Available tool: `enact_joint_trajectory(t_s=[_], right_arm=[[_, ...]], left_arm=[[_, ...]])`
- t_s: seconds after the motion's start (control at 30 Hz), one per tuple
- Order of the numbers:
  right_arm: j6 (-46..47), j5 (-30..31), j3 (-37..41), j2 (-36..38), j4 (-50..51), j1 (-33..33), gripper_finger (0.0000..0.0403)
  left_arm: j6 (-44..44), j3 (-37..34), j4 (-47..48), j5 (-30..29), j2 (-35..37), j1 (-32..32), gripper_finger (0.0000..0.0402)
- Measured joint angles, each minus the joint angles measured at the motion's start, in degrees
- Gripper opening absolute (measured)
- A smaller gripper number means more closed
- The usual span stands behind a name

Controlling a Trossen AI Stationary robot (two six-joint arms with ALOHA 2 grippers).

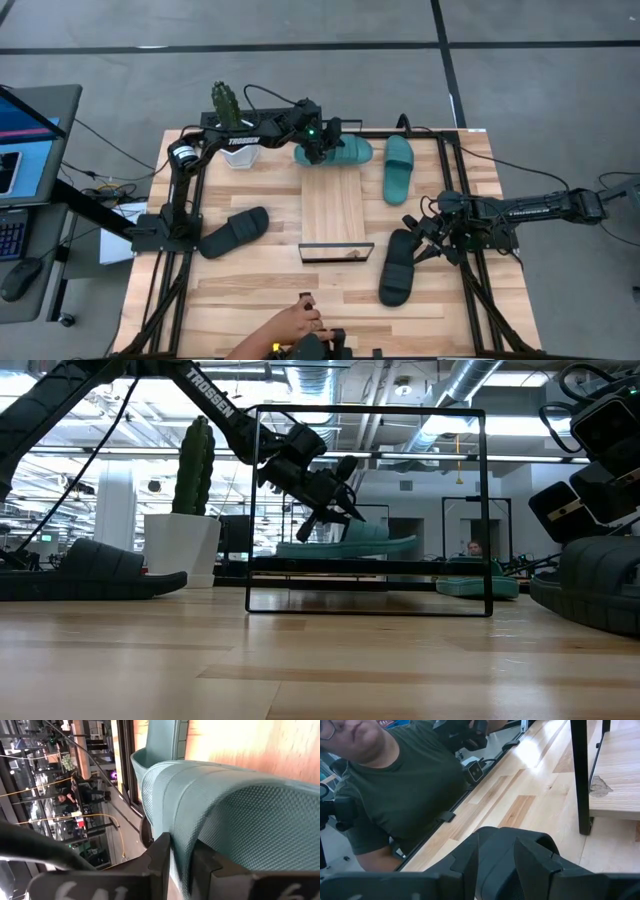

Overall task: Pick and place slides into the shelf
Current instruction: Put the left green slide on the shelf

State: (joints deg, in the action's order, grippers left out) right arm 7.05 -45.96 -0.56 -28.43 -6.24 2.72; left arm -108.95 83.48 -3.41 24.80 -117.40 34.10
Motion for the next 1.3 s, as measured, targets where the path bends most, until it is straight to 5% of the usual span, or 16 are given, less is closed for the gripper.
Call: enact_joint_trajectory(t_s=[0.4, 0.9, 1.3], right_arm=[[0.0, 0.0, 0.0, 0.0, 0.0, 0.0, 0.0114], [0.0, 0.0, 0.0, 0.0, 0.0, 0.0, 0.0114], [0.0, 0.0, 0.0, 0.0, 0.0, 0.0, 0.0114]], left_arm=[[0.0, 0.0, 1.0, -0.8, 0.0, 0.6, 0.0043], [-0.7, 0.0, 1.0, -3.1, 0.0, 0.9, 0.0143], [-0.9, 0.0, 0.9, -4.4, 0.1, 0.8, 0.0161]])
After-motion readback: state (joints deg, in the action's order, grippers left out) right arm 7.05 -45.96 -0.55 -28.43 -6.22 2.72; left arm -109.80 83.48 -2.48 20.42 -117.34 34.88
